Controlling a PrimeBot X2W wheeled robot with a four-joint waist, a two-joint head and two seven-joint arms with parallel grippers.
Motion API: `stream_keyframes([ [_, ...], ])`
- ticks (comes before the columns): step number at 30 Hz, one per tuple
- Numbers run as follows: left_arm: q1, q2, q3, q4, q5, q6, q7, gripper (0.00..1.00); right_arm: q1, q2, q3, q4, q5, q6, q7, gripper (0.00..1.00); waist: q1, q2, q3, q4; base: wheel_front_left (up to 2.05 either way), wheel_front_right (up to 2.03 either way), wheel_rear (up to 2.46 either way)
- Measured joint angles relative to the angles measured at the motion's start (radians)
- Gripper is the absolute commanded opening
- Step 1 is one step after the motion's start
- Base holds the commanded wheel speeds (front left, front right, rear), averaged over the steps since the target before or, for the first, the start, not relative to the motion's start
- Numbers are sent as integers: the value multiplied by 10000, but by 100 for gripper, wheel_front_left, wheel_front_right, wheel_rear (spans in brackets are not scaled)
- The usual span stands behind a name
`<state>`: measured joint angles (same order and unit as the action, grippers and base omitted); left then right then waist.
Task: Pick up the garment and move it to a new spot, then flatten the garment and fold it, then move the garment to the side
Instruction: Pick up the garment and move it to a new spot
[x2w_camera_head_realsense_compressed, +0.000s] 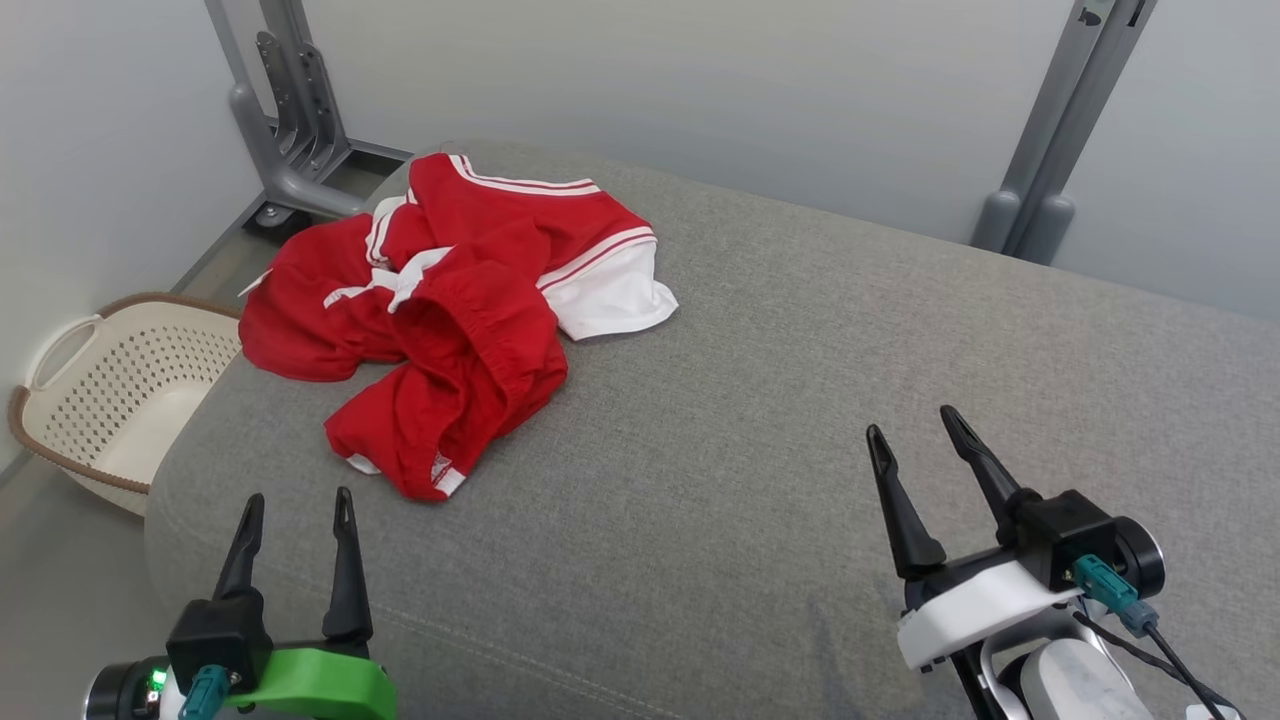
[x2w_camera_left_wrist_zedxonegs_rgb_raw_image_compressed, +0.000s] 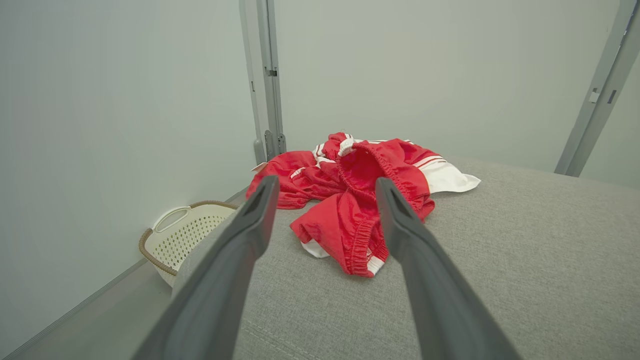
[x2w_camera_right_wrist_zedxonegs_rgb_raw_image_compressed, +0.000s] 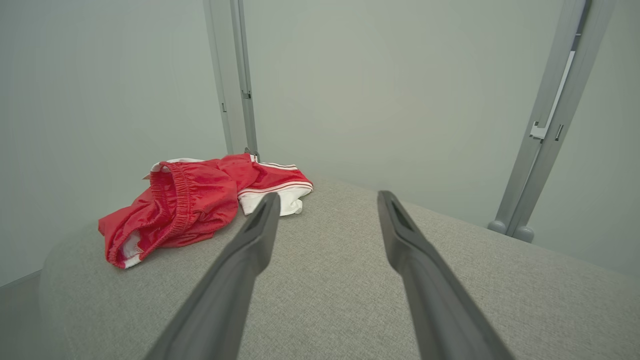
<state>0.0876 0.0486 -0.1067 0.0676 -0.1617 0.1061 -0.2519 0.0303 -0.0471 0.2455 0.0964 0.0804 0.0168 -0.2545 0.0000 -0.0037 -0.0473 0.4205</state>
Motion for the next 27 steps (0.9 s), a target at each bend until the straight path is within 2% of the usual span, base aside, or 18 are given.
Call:
stream_keyframes([
  [8, -183, 0, 209, 198, -209, -8, 0, 100, 1, 10, 2, 29, -21, -67, 0, 100, 0, 0, 110, -421, 0, 0, 0],
  [16, -1837, 430, 842, 330, -606, -105, 232, 100, -11, -178, -169, -119, -205, -174, 0, 100, 0, 0, 527, -1034, 0, 0, 0],
  [19, -2518, 648, 1028, 483, -719, -209, 598, 100, -43, -213, -184, -224, -251, -173, 0, 100, 0, 0, 765, -1249, 0, 0, 0],
  [27, -4352, 1053, 1762, 1174, -1962, -548, 2186, 100, -529, -500, -221, -495, -376, -155, -2, 100, 0, 0, 1602, -1881, 0, 0, 0],
])
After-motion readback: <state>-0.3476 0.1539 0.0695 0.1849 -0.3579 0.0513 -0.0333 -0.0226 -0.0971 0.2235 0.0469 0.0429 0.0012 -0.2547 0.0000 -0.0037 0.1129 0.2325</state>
